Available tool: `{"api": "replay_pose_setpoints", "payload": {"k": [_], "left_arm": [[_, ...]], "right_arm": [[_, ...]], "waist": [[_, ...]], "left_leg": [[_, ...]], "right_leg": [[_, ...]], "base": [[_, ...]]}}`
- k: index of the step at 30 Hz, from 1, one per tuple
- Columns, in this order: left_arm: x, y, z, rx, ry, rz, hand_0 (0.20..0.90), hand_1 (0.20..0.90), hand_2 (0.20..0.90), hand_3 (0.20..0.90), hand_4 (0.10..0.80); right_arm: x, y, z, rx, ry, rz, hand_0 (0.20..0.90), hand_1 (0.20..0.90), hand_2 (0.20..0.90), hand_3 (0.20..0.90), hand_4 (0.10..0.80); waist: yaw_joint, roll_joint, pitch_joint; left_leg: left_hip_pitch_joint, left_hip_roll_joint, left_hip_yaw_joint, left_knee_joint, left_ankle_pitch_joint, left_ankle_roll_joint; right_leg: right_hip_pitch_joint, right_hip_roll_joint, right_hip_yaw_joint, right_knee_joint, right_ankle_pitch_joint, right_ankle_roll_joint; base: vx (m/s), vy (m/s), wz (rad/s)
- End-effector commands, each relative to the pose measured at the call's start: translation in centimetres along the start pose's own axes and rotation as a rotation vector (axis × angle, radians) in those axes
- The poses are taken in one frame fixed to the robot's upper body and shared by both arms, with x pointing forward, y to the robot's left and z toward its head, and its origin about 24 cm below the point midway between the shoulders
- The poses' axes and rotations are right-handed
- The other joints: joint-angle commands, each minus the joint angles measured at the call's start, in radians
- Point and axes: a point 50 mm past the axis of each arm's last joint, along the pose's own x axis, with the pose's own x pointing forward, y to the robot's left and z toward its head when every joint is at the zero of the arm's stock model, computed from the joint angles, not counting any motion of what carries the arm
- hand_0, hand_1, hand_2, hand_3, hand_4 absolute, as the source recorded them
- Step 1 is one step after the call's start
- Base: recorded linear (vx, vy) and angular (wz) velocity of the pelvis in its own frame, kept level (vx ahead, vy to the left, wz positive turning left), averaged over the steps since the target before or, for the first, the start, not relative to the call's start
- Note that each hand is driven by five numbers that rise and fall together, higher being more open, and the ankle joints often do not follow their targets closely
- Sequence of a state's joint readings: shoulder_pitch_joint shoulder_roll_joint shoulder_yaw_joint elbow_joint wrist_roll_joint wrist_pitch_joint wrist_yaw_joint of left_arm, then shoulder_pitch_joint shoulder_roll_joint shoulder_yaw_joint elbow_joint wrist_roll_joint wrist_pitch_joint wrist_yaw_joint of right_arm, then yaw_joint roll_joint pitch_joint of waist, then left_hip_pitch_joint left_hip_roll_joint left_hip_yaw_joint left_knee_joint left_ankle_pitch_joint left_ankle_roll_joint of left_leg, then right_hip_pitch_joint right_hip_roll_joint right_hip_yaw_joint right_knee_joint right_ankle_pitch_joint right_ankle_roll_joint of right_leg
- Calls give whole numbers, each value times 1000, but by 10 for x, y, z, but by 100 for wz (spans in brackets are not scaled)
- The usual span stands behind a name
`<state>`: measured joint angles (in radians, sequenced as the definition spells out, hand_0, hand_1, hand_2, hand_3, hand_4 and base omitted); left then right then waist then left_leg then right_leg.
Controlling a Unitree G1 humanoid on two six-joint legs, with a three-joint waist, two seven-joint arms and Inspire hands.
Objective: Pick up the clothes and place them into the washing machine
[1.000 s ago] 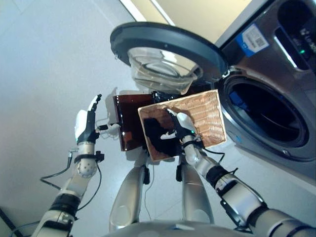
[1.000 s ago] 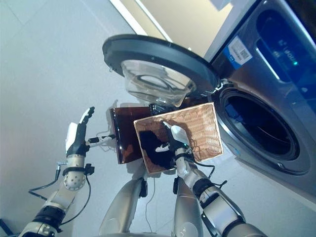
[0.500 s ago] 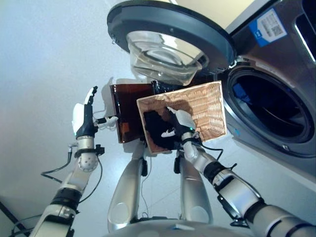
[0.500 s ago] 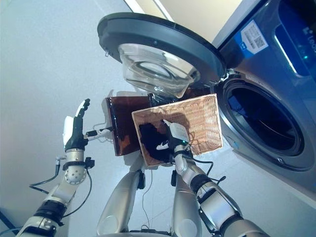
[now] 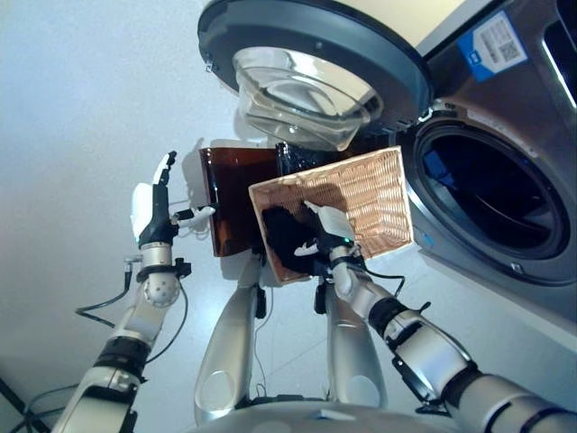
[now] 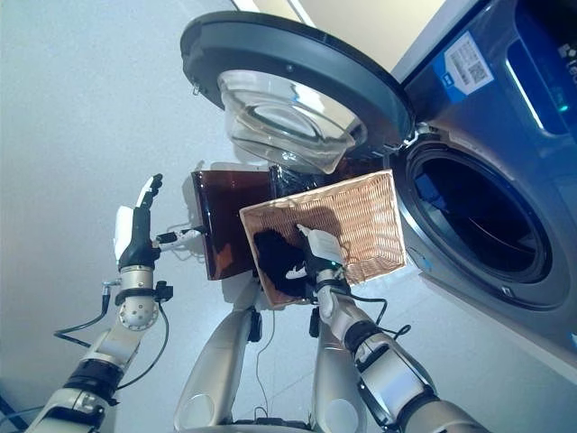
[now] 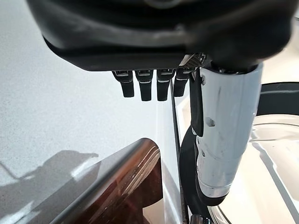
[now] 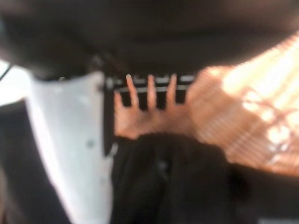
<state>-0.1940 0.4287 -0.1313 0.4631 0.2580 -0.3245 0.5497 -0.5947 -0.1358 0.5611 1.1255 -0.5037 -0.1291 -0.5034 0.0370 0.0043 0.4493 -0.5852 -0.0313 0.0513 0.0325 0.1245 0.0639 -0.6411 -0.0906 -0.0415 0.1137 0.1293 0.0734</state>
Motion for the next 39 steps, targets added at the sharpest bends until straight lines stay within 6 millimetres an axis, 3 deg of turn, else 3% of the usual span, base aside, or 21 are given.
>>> {"api": "replay_pose_setpoints", "payload": {"k": [1,17,18,19,39], "left_arm": [[2,26,10,-1,-87,110,900,900,900,900,800],[8,25,19,-19,-117,120,900,900,900,900,800],[8,25,19,-20,-116,122,900,900,900,900,800],[8,25,19,-20,-116,122,900,900,900,900,800],[6,23,15,-27,-88,131,900,900,900,900,800]], "right_arm": [[-19,36,11,-61,-55,116,900,900,900,900,800],[-14,29,21,-146,-138,95,900,900,900,900,800],[-13,29,22,-149,-139,94,469,469,469,469,492],[-13,29,21,-156,-137,96,200,200,200,200,300],[-10,21,14,-175,-98,23,200,200,200,200,300]], "waist": [[5,-18,-25],[2,-25,18],[3,-25,17],[3,-25,15],[4,-16,-16]], "left_leg": [[-106,-34,8,82,-59,-53],[-151,-34,-1,90,-50,-56],[-152,-34,-1,90,-50,-56],[-153,-35,-1,90,-51,-57],[-155,-31,5,91,-62,-50]], "right_leg": [[-74,11,-32,-51,51,-4],[-110,6,-48,-44,61,1],[-111,6,-49,-45,61,2],[-111,6,-49,-45,61,2],[-117,8,-40,-43,49,0]], "base": [[0,0,0],[-2,-2,3],[18,-1,4],[0,0,0],[2,0,0]]}}
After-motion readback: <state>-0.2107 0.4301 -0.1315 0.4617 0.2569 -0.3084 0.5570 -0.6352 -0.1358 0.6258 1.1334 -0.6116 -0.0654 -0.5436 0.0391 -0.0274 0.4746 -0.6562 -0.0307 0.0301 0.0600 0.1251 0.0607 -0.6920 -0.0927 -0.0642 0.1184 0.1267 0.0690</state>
